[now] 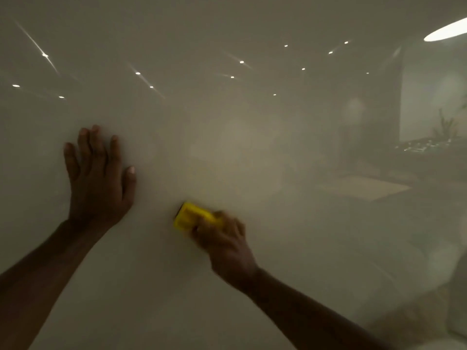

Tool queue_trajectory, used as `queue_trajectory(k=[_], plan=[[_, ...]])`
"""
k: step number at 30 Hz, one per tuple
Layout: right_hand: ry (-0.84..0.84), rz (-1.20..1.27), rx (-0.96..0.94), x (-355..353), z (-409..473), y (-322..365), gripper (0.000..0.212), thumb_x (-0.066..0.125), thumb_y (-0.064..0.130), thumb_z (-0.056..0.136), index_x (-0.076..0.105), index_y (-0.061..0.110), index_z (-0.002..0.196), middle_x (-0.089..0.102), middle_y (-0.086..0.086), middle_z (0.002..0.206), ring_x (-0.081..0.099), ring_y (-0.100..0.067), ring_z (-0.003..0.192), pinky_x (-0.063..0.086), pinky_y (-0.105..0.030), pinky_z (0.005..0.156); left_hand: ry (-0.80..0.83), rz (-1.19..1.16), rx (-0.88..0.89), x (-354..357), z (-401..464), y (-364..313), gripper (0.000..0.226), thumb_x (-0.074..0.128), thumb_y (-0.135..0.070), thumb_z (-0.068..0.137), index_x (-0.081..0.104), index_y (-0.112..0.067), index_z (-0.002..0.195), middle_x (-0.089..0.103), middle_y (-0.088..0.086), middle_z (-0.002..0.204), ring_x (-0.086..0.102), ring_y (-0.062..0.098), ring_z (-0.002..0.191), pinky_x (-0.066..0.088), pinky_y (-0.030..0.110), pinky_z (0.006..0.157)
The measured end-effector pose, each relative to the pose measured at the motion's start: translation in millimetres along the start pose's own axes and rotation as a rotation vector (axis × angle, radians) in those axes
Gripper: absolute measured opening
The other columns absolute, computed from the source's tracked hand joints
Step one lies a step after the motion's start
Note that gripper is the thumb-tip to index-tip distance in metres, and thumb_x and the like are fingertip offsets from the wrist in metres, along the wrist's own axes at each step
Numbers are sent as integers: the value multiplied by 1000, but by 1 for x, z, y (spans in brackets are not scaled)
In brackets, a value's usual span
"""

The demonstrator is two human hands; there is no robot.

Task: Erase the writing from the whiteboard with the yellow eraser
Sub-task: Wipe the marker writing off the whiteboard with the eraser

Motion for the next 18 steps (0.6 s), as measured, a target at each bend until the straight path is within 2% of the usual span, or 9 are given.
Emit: queue_trajectory(k=[3, 4, 7, 9, 11, 13, 15, 16, 18], plan=[[244, -103, -266, 27, -66, 13, 55, 59, 6, 95, 56, 35, 142, 47, 18, 151, 43, -35, 139, 37, -49, 110, 8, -36, 18, 2, -10, 0, 61, 39, -30, 105, 34, 6, 155, 21, 37, 164, 14, 55, 154, 3, 66, 125], [289, -113, -295, 23, -76, 4, 58, 57, 6, 93, 55, 35, 143, 48, 15, 151, 43, -35, 139, 35, -48, 112, 6, -39, 29, 1, -13, 0, 61, 39, -30, 105, 34, 5, 155, 21, 37, 164, 15, 55, 154, 3, 66, 125], [213, -96, -104, -20, -71, -38, 44, 56, 7, 101, 60, 30, 139, 55, 6, 148, 52, -23, 136, 40, -44, 113, 12, -48, 55, 0, -18, 2, 61, 38, -30, 105, 34, 4, 155, 21, 37, 164, 15, 56, 154, 2, 64, 126], [86, -168, 115, -52, -75, -72, 43, 57, 2, 100, 58, 15, 141, 52, -3, 151, 48, -21, 140, 39, -41, 115, 23, -54, 69, -1, -20, 5, 61, 37, -30, 105, 34, 4, 155, 22, 38, 164, 15, 55, 154, -1, 61, 126], [-67, -232, 433, -67, -100, -109, 49, 54, 2, 99, 49, 9, 147, 41, -10, 158, 43, -27, 144, 36, -41, 116, 29, -58, 88, -1, -25, 7, 60, 37, -30, 106, 35, 5, 155, 22, 38, 163, 16, 55, 154, 0, 61, 127], [-260, -129, 910, -67, -134, -131, 55, 55, 8, 96, 45, 9, 150, 33, -12, 161, 47, -35, 139, 40, -38, 111, 41, -75, 100, -1, -29, 8, 59, 37, -29, 106, 35, 6, 154, 22, 39, 163, 16, 56, 153, 3, 63, 126], [-386, 9, 1339, -53, -157, -120, 64, 52, 18, 91, 39, 12, 153, 28, -11, 163, 46, -35, 139, 39, -34, 107, 54, -92, 104, -1, -34, 10, 59, 38, -29, 106, 35, 6, 154, 22, 39, 163, 16, 56, 153, 5, 65, 126], [-403, 40, 1454, -43, -163, -105, 69, 47, 24, 86, 36, 12, 154, 26, -11, 164, 46, -34, 140, 36, -30, 107, 60, -98, 105, -1, -36, 10, 59, 38, -29, 106, 35, 6, 154, 22, 38, 163, 15, 56, 153, 5, 65, 126], [-425, 61, 1474, -20, -162, -67, 77, 43, 22, 79, 35, 10, 154, 26, -13, 164, 49, -38, 135, 33, -29, 105, 71, -110, 109, -1, -40, 11, 59, 39, -29, 106, 35, 5, 154, 22, 38, 163, 15, 56, 154, 4, 64, 126]])
Point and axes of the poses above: each hand's wrist, its own z-axis towards the middle knuckle, its own x-axis out of the palm, y = z × x, the point moved 6 cm from there along z, towards the middle knuckle
